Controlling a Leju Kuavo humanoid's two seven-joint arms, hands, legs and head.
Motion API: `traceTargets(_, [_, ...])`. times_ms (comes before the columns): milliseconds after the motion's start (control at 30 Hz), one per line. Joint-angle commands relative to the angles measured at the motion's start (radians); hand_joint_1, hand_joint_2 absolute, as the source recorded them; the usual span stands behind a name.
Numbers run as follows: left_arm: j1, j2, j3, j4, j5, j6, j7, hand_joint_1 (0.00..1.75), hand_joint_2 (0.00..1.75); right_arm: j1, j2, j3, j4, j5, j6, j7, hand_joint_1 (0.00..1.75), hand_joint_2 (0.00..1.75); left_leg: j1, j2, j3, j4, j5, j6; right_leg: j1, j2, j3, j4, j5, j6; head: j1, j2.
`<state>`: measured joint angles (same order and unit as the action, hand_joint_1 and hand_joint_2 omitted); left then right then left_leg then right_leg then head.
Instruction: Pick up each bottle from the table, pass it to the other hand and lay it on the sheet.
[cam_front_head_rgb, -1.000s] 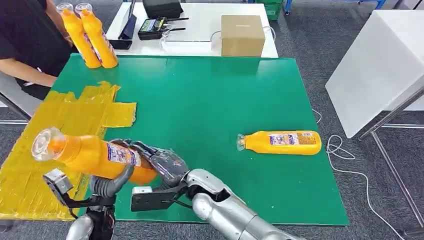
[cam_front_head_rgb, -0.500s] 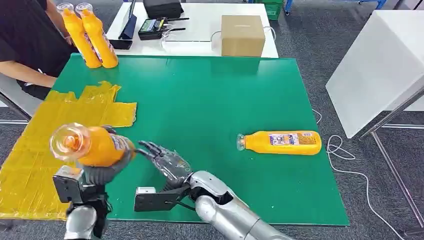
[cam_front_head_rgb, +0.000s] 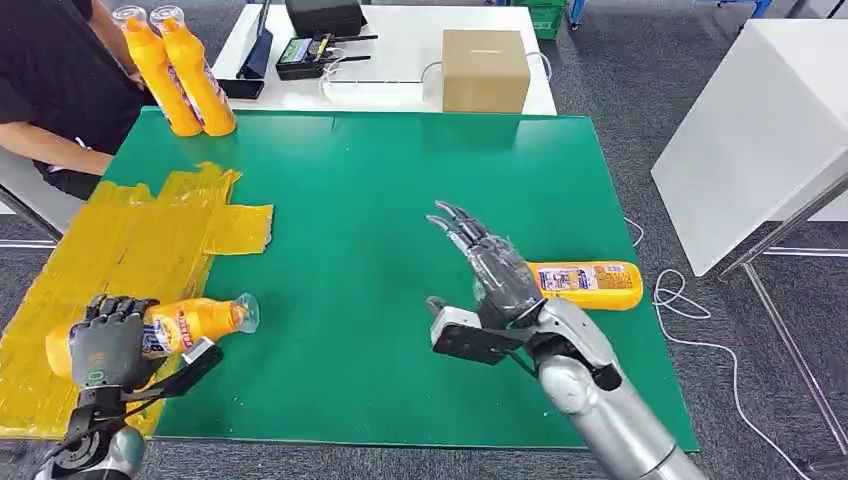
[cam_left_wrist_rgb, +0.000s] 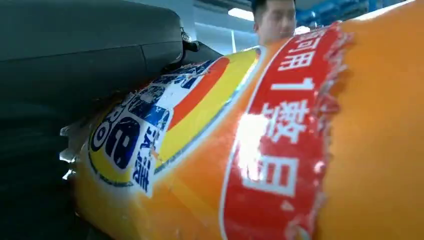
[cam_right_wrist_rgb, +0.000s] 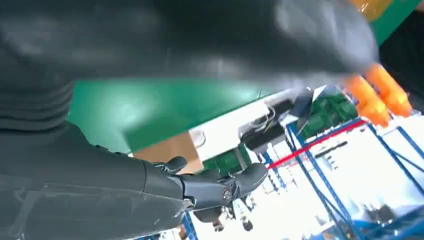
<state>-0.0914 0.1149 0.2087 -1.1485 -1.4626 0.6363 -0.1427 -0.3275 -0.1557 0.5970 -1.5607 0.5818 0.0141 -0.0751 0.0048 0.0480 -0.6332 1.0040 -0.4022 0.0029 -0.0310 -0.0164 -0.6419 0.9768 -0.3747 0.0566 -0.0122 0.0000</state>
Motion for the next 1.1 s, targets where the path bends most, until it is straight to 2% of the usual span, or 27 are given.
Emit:
traceTargets(33, [-0.088,0.087,0.002,0.303,-0.046,-0.096,0.044,1.75,1.75,0.010,-0.159,-0.062,-0.099,0.001,0.004,0.016,0.00,0.00,0.001,-0.006,0.004,0.000,-0.001,0.000,0.001,-0.002,0.005,0.000,-0.002,-0.003,0.000,0.000])
traceTargets(133, [-0.137,0.109,0.004,0.420,-0.042,-0.100,0.030,1.75,1.75,-0.026,-0.191,-0.109,-0.096,-0.015,0.038,0.037,0.00,0.00,0.002,-0.008,0.007,0.000,-0.003,0.000,0.001,-0.002,0.009,0.000,-0.003,-0.004,0.000,0.000])
traceTargets(167, [-0.144,0.110,0.004,0.436,-0.043,-0.097,0.030,1.75,1.75,-0.034,-0.196,-0.119,-0.092,-0.022,0.051,0.044,0.00,1.75,0.000,-0.007,0.005,0.000,-0.001,0.000,0.000,-0.002,0.006,0.000,-0.002,-0.003,0.000,0.000])
traceTargets(200, [-0.150,0.110,0.008,0.457,-0.037,-0.092,0.029,1.75,1.75,-0.039,-0.209,-0.133,-0.087,-0.030,0.070,0.051,0.00,1.75,0.000,-0.006,0.004,0.000,0.000,0.000,-0.001,-0.002,0.005,0.000,-0.001,-0.003,0.001,0.000])
traceTargets(233, [-0.153,0.109,0.012,0.463,-0.034,-0.091,0.032,0.73,1.75,-0.039,-0.220,-0.138,-0.081,-0.035,0.081,0.053,0.00,1.75,-0.001,-0.006,0.004,0.000,0.000,0.000,-0.002,-0.001,0.006,0.000,-0.001,-0.002,0.000,0.000])
traceTargets(267, [-0.158,0.106,0.016,0.471,-0.030,-0.101,0.037,0.00,1.75,-0.038,-0.233,-0.141,-0.073,-0.038,0.095,0.055,0.00,1.75,0.000,-0.008,0.006,0.000,0.000,0.000,-0.001,-0.001,0.008,0.000,-0.001,-0.003,0.001,0.000])
traceTargets(367, [-0.158,0.102,0.014,0.451,-0.003,-0.102,0.010,0.00,1.75,-0.046,-0.259,-0.130,-0.043,-0.048,0.134,0.066,0.00,1.75,0.000,-0.006,0.010,-0.001,-0.004,0.000,-0.001,0.000,0.012,0.001,-0.001,-0.003,0.000,0.000])
traceTargets(400, [-0.155,0.106,0.004,0.440,-0.005,-0.096,0.008,0.00,0.00,-0.062,-0.281,-0.116,-0.019,-0.050,0.158,0.078,0.00,1.75,0.000,-0.006,0.012,-0.001,-0.007,0.000,-0.001,0.000,0.014,0.000,-0.001,-0.004,0.000,0.000])
traceTargets(533, [-0.157,0.100,-0.010,0.398,0.023,-0.044,-0.015,0.00,0.00,-0.127,-0.331,-0.093,0.091,-0.089,0.213,0.109,0.00,1.75,0.002,-0.004,0.013,-0.002,-0.006,0.000,0.001,0.000,0.014,0.001,-0.001,-0.005,0.000,0.000])
traceTargets(667, [-0.148,0.074,-0.012,0.294,0.097,-0.020,-0.050,0.00,0.00,-0.140,-0.354,-0.107,0.172,-0.096,0.238,0.133,0.00,1.75,0.004,-0.007,0.013,-0.001,-0.002,0.000,0.003,0.000,0.014,-0.001,0.002,-0.005,0.000,0.000])
traceTargets(700, [-0.145,0.069,-0.009,0.274,0.114,-0.016,-0.055,0.00,0.00,-0.140,-0.356,-0.108,0.180,-0.097,0.241,0.135,0.00,1.75,0.005,-0.010,0.014,-0.001,0.001,0.000,0.004,0.000,0.016,-0.002,0.004,-0.008,0.000,0.000])
traceTargets(767, [-0.141,0.060,-0.016,0.227,0.146,-0.027,-0.075,0.00,0.00,-0.129,-0.366,-0.110,0.192,-0.094,0.245,0.136,0.00,1.75,0.004,-0.010,0.011,0.000,0.005,0.000,0.002,-0.004,0.014,0.000,0.003,-0.004,0.000,0.000])
traceTargets(933, [-0.136,0.059,-0.013,0.213,0.160,-0.023,-0.080,0.00,0.00,-0.125,-0.369,-0.104,0.185,-0.091,0.255,0.146,0.00,1.75,0.001,-0.008,0.006,0.000,0.005,0.000,0.000,-0.002,0.010,-0.001,0.004,-0.002,0.000,0.000])
traceTargets(1000, [-0.138,0.051,-0.017,0.178,0.187,-0.028,-0.089,0.00,0.00,-0.111,-0.380,-0.102,0.185,-0.083,0.260,0.154,0.00,1.75,0.002,-0.009,0.010,0.001,0.002,-0.001,0.002,0.000,0.014,-0.001,0.002,-0.005,0.000,0.000])
traceTargets(1100, [-0.125,0.019,-0.005,0.082,0.286,-0.031,-0.123,0.00,0.00,-0.071,-0.395,-0.111,0.184,-0.068,0.259,0.159,0.00,1.75,0.002,-0.011,0.008,0.001,0.002,0.000,0.002,-0.003,0.012,-0.001,0.002,-0.004,0.000,0.000])
